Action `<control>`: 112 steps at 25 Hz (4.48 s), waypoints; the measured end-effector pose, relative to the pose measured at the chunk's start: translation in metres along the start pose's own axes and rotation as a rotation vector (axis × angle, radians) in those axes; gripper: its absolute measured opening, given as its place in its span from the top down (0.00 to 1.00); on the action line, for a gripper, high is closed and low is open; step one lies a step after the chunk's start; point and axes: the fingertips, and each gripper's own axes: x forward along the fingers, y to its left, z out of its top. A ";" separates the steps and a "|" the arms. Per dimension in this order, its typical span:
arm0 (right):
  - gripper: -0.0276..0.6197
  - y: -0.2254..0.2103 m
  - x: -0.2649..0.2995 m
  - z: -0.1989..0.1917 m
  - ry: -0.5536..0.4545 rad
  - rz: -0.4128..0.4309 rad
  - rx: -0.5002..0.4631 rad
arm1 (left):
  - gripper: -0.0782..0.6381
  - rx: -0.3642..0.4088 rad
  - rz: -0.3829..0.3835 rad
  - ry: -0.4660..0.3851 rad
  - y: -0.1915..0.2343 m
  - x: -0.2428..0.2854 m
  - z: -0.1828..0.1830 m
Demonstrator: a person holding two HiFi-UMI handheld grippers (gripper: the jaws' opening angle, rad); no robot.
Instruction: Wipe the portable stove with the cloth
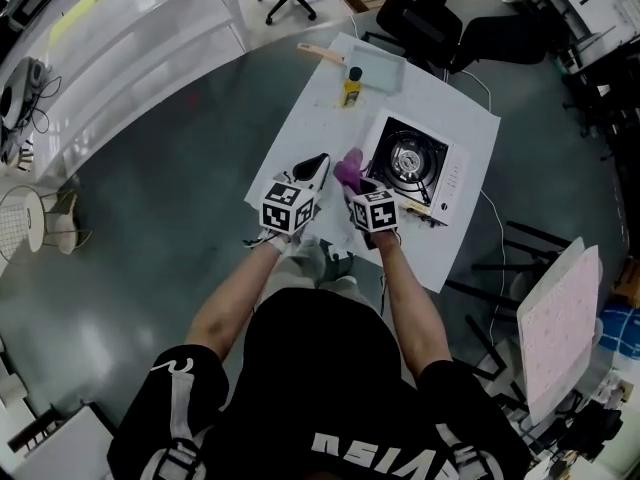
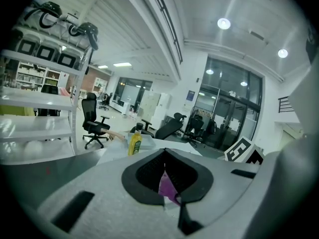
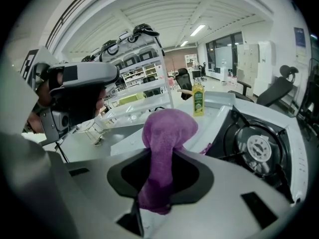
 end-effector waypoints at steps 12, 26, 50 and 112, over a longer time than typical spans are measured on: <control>0.80 0.021 -0.055 -0.024 -0.028 -0.004 -0.044 | 0.88 -0.038 0.072 -0.048 -0.028 -0.056 -0.018; 0.80 -0.045 -0.126 0.007 -0.173 -0.102 -0.023 | 0.88 0.037 0.006 -0.075 -0.082 -0.022 0.014; 0.80 -0.223 -0.138 0.074 -0.234 -0.348 0.154 | 0.88 0.157 -0.275 0.039 -0.096 0.159 0.074; 0.80 -0.299 0.041 0.140 0.025 0.046 -0.091 | 0.88 -0.018 -0.060 0.146 -0.022 0.272 0.025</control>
